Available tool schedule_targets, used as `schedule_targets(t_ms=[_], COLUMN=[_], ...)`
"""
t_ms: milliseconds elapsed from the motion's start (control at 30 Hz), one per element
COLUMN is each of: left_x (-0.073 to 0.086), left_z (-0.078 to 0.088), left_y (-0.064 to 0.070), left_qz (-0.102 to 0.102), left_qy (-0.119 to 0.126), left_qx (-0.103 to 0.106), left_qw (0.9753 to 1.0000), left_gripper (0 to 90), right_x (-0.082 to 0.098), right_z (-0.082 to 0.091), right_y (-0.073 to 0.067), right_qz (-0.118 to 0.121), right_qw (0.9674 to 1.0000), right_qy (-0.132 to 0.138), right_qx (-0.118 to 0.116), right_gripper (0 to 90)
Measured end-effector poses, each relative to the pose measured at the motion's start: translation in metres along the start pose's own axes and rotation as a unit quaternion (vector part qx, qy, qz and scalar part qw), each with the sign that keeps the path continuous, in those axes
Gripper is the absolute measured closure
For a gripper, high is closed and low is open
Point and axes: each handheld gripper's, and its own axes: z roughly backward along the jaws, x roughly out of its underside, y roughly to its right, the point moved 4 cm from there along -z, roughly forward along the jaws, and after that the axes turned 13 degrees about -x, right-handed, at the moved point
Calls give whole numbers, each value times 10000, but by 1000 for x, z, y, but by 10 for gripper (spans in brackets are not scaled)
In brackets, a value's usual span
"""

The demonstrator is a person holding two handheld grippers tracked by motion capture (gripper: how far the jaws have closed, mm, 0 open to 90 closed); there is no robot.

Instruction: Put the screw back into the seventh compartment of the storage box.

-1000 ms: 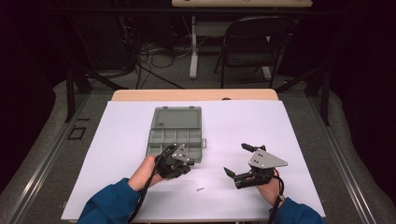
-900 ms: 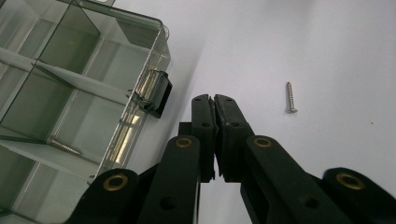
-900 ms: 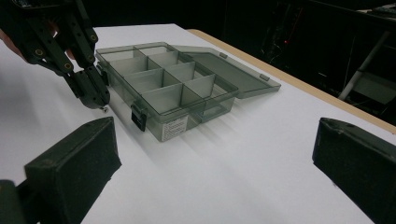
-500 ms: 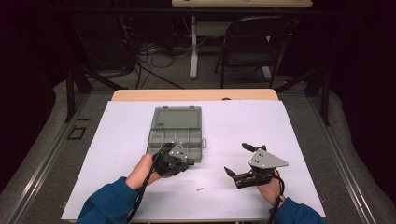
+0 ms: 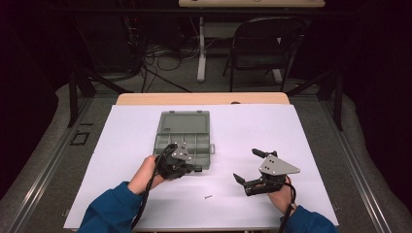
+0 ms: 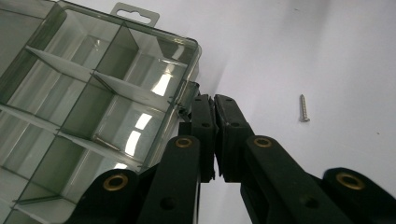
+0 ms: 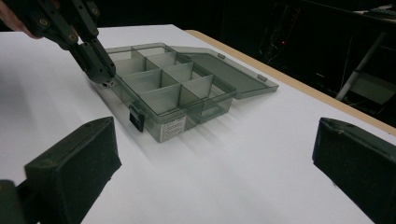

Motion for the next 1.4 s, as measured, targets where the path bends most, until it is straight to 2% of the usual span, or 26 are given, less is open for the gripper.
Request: schedule_targets(t_ms=[767, 1400], left_x=[-2, 0], left_z=[-1, -15], left_y=[-23, -38], left_qz=[288, 555], left_qy=[109, 80], left_qx=[-201, -405], left_qw=[9993, 9976], left_gripper=[876, 875], right_x=[0, 0], right_z=[0, -1], right_y=[0, 0], right_qz=[-5, -17], right_qw=[10000, 10000], right_qy=[4, 33], right_qx=[7, 57], right_gripper=[0, 0])
